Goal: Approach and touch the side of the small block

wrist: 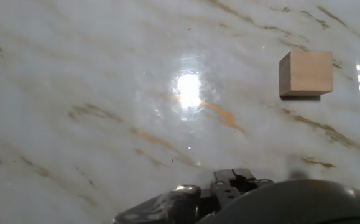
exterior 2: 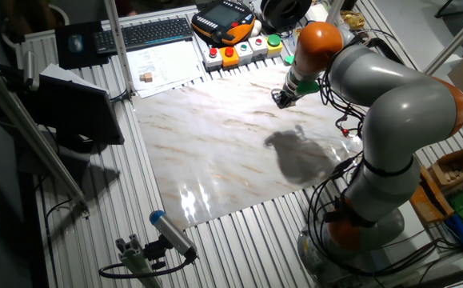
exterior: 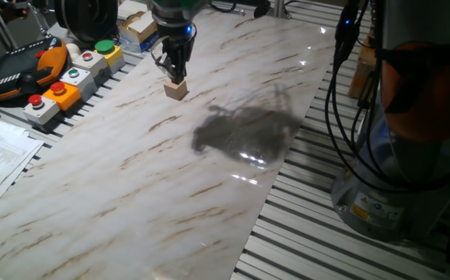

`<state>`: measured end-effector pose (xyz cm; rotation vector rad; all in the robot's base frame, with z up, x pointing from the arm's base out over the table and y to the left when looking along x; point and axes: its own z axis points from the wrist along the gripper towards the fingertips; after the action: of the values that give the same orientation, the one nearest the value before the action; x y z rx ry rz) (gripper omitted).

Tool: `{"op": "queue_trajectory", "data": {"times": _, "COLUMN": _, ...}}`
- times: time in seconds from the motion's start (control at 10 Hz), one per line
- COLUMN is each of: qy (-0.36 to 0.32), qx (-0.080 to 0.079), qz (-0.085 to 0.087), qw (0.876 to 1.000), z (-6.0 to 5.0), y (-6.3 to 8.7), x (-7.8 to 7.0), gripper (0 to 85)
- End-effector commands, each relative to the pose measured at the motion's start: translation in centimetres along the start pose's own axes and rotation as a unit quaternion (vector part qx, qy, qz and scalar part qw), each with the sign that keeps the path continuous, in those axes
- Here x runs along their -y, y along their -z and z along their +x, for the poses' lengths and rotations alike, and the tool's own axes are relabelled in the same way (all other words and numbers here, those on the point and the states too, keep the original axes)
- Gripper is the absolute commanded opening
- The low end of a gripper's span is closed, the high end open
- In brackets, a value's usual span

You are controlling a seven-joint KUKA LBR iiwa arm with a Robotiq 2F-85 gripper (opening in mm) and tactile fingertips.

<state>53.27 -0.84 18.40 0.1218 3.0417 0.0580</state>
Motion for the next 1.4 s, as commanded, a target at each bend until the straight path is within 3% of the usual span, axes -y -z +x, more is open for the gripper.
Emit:
{"op": "queue_trajectory", "data": {"times": 0.0, "qy": -0.008, "qx": -0.004, "qz": -0.008, "qw": 1.000, "z": -0.1, "y": -0.2, "x": 0.1, "gripper": 0.7}}
{"op": "queue_trajectory", "data": {"times": 0.1, "qy": -0.011, "qx": -0.007, "qz": -0.011, "qw": 1.000, "z": -0.2, "y": -0.2, "x": 0.3, "gripper": 0.7}}
{"op": "queue_trajectory", "data": {"times": 0.3, "qy": -0.010, "qx": -0.006, "qz": 0.000, "qw": 1.000, "z": -0.1, "y": -0.2, "x": 0.7, "gripper": 0.7}}
{"op": "queue_trajectory", "data": {"times": 0.8, "qy": 0.009, "qx": 0.006, "qz": -0.009, "qw": 1.000, "z": 0.0, "y": -1.8, "x": 1.2, "gripper": 0.7}}
{"op": "queue_trajectory", "data": {"times": 1.3, "qy": 0.009, "qx": -0.010, "qz": -0.009, "qw": 1.000, "z": -0.7, "y": -0.9, "x": 2.3, "gripper": 0.7}}
